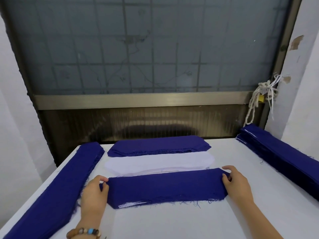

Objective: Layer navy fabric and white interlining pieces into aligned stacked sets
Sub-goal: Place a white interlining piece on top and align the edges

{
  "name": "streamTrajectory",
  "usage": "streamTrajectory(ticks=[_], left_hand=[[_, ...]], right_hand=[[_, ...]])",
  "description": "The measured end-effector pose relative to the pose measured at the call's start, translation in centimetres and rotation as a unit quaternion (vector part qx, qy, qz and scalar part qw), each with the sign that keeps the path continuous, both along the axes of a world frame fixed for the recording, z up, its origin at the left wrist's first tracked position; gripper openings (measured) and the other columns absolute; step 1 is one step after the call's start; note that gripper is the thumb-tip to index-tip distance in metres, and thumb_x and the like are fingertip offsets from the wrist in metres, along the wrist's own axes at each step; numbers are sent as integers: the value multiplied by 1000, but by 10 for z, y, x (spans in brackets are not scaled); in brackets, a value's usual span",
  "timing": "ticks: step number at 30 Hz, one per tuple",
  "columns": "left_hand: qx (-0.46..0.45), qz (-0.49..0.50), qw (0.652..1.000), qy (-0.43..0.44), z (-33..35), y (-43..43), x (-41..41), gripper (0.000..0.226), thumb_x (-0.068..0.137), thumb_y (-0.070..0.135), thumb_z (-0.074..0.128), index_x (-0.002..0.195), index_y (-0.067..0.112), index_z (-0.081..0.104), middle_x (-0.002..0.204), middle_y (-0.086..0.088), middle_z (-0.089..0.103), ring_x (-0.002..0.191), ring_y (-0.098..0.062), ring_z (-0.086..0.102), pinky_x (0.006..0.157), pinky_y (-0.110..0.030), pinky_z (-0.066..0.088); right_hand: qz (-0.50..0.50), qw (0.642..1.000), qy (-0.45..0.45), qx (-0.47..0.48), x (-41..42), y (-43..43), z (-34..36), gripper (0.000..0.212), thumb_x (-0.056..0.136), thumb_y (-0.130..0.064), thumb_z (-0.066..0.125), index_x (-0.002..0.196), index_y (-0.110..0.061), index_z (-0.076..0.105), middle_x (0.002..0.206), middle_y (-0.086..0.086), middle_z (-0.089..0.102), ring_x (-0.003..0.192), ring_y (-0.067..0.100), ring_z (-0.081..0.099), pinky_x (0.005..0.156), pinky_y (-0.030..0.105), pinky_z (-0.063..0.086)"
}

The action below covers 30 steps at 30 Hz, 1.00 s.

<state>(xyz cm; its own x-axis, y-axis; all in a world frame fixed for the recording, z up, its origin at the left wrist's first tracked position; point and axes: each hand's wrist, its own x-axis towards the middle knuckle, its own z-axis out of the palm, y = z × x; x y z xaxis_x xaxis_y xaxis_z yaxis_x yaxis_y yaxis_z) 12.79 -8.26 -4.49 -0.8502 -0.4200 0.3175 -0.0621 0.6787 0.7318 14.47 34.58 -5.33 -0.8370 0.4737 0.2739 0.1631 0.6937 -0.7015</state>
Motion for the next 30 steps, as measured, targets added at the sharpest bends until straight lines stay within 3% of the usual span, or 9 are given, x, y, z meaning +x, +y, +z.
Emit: streamTrajectory(ticks=[3, 8, 13, 15, 18, 20, 23, 30], left_hand=[[-9, 3, 1000, -3, 1, 0, 1, 10, 92, 7, 58, 93, 16, 61, 76, -2, 58, 65, -15, 56, 56, -28, 43], [-21, 3, 1000, -13, 4, -1, 2, 10, 91, 7, 59, 99, 13, 62, 81, -5, 56, 71, -18, 55, 63, -29, 47], [-77, 2, 997, 32, 10, 1, 4, 28, 87, 5, 65, 111, 18, 61, 104, -5, 57, 91, -17, 51, 75, -33, 48], [-107, -42, 990, 78, 10, 2, 5, 29, 87, 3, 65, 108, 23, 63, 107, 2, 60, 95, -15, 52, 82, -34, 49], [-111, -160, 975, 106, 4, 2, 4, 37, 87, -7, 57, 99, 26, 66, 103, 12, 63, 97, -9, 56, 89, -23, 44], [-97, -210, 969, 84, -1, 2, 4, 47, 84, -14, 52, 92, 29, 69, 98, 17, 64, 96, -8, 57, 87, -15, 41], [-82, -203, 973, 70, -5, 1, 1, 55, 80, -19, 48, 83, 32, 69, 92, 19, 64, 95, -7, 57, 83, -9, 39], [-126, -163, 978, 37, 4, 10, 1, 42, 85, -7, 49, 78, 31, 65, 83, 18, 61, 86, -7, 53, 74, -24, 45]], right_hand=[[1, 1000, -4, 12, -2, 0, 0, 19, 93, -12, 50, 106, -21, 61, 90, -1, 64, 75, 11, 57, 66, 28, 46], [-3, 1000, 9, 25, -3, 1, -3, 21, 91, -6, 51, 101, -18, 65, 97, 3, 54, 80, 15, 53, 72, 27, 42], [-35, 989, 70, 122, 1, -3, 3, 22, 87, -2, 60, 90, -20, 71, 101, 0, 54, 99, 26, 45, 77, 34, 40], [-7, 984, 85, 155, 3, -7, 6, 27, 88, 1, 57, 88, -21, 73, 101, -2, 59, 97, 26, 49, 76, 35, 38], [65, 976, 71, 194, 4, -12, 8, 37, 85, 10, 50, 90, -19, 73, 96, -3, 65, 93, 24, 54, 78, 33, 40], [102, 977, 49, 183, 6, -12, 9, 40, 84, 12, 45, 91, -16, 71, 97, -2, 64, 93, 22, 56, 81, 29, 42], [110, 975, 30, 189, 6, -13, 10, 41, 84, 12, 41, 94, -15, 70, 100, -3, 63, 93, 19, 56, 82, 23, 42], [92, 968, 4, 235, 7, -17, 17, 39, 86, 7, 43, 96, -20, 70, 100, -6, 61, 90, 18, 53, 78, 25, 42]])
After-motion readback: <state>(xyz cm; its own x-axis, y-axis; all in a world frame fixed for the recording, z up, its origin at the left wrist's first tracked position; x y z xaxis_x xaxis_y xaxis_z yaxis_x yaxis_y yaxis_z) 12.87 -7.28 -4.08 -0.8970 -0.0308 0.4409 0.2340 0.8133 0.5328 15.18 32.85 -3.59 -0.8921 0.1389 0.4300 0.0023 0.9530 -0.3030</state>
